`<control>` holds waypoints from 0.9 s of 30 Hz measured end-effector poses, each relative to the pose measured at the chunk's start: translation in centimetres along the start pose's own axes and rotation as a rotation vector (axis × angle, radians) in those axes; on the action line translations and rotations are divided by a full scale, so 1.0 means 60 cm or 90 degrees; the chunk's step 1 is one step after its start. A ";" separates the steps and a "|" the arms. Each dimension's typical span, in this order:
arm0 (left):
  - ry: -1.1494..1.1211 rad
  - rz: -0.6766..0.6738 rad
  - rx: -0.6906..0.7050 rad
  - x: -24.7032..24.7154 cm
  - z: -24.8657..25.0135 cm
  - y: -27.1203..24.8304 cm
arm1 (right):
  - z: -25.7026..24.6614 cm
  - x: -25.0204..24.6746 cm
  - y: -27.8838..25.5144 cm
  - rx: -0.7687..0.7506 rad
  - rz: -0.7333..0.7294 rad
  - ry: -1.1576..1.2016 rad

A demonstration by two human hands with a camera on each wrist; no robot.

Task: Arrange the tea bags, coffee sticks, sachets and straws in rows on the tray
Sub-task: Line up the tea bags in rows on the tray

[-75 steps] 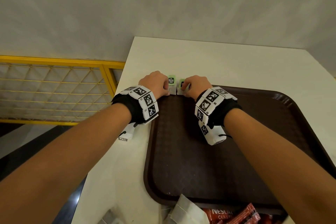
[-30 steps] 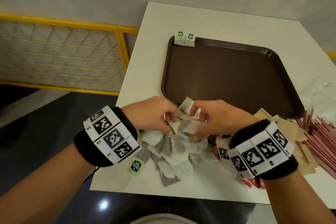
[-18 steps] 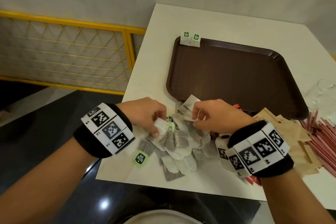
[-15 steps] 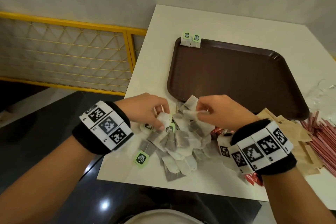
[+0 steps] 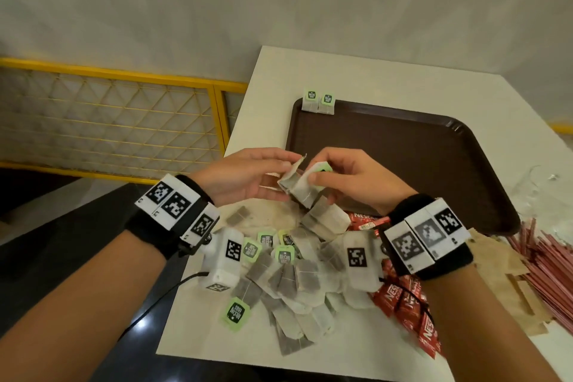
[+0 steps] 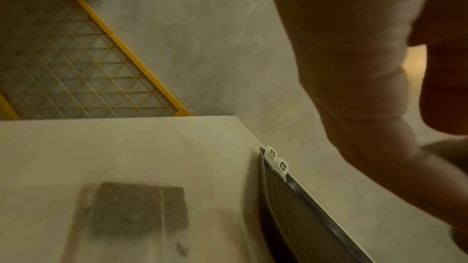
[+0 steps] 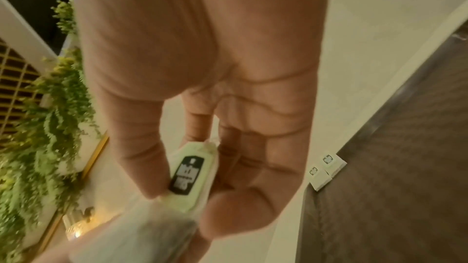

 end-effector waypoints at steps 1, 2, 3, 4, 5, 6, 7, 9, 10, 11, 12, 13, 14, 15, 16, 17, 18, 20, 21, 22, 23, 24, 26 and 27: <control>-0.004 -0.020 -0.007 0.005 0.000 0.002 | -0.002 -0.003 0.008 -0.006 0.013 -0.016; -0.009 -0.041 -0.012 0.009 0.000 0.005 | -0.003 -0.006 0.016 -0.012 0.022 -0.031; -0.007 -0.060 -0.014 0.012 -0.001 0.006 | -0.003 -0.008 0.022 -0.016 0.025 -0.045; 0.001 -0.076 -0.013 0.014 0.001 0.009 | -0.003 -0.012 0.028 -0.021 0.023 -0.055; 0.009 -0.083 -0.011 0.014 0.002 0.013 | -0.002 -0.015 0.031 -0.023 0.017 -0.057; 0.008 -0.077 -0.010 0.012 0.004 0.018 | 0.000 -0.019 0.034 -0.022 0.012 -0.048; -0.002 -0.058 -0.009 0.008 0.005 0.024 | 0.003 -0.023 0.037 -0.016 0.007 -0.030; -0.034 -0.002 -0.012 -0.002 0.011 0.039 | 0.011 -0.033 0.043 -0.003 0.008 0.020; -0.047 0.019 -0.018 -0.006 0.014 0.047 | 0.015 -0.039 0.046 0.006 0.015 0.044; -0.052 0.030 -0.026 -0.010 0.018 0.055 | 0.019 -0.046 0.050 0.017 0.027 0.063; -0.048 0.035 -0.033 -0.014 0.023 0.063 | 0.023 -0.053 0.054 0.031 0.041 0.081; -0.033 0.040 -0.042 -0.019 0.029 0.074 | 0.028 -0.062 0.061 0.046 0.055 0.099; -0.006 0.047 -0.050 -0.024 0.035 0.083 | 0.033 -0.070 0.067 0.062 0.064 0.116; 0.024 0.059 -0.057 -0.029 0.043 0.095 | 0.037 -0.080 0.076 0.078 0.070 0.131; 0.048 0.081 -0.058 -0.035 0.053 0.110 | 0.042 -0.090 0.087 0.095 0.074 0.140; 0.062 0.108 -0.053 -0.040 0.062 0.126 | 0.048 -0.101 0.099 0.113 0.078 0.140; 0.076 0.134 -0.042 -0.044 0.073 0.143 | 0.056 -0.113 0.115 0.134 0.083 0.138; 0.137 0.170 -0.011 -0.050 0.094 0.179 | 0.074 -0.135 0.148 0.181 0.096 0.134; 0.192 0.178 0.003 -0.053 0.103 0.197 | 0.084 -0.144 0.166 0.202 0.103 0.128; 0.248 0.182 0.015 -0.056 0.112 0.216 | 0.094 -0.152 0.184 0.221 0.109 0.117; 0.292 0.189 0.026 -0.061 0.118 0.234 | 0.103 -0.157 0.202 0.238 0.116 0.102; 0.320 0.196 0.034 -0.066 0.122 0.253 | 0.110 -0.162 0.217 0.253 0.122 0.084; 0.354 0.217 0.048 -0.077 0.127 0.290 | 0.124 -0.170 0.247 0.273 0.137 0.057; 0.363 0.229 0.056 -0.080 0.129 0.307 | 0.129 -0.175 0.261 0.281 0.147 0.046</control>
Point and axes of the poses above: each hand's wrist, its own y-axis towards the middle knuckle, its own x-axis out of the palm, z = x × y, the point moved 3 cm from there along y, towards the middle knuckle, and after that the axes turned 13 degrees about -y, right-handed, at the moved point
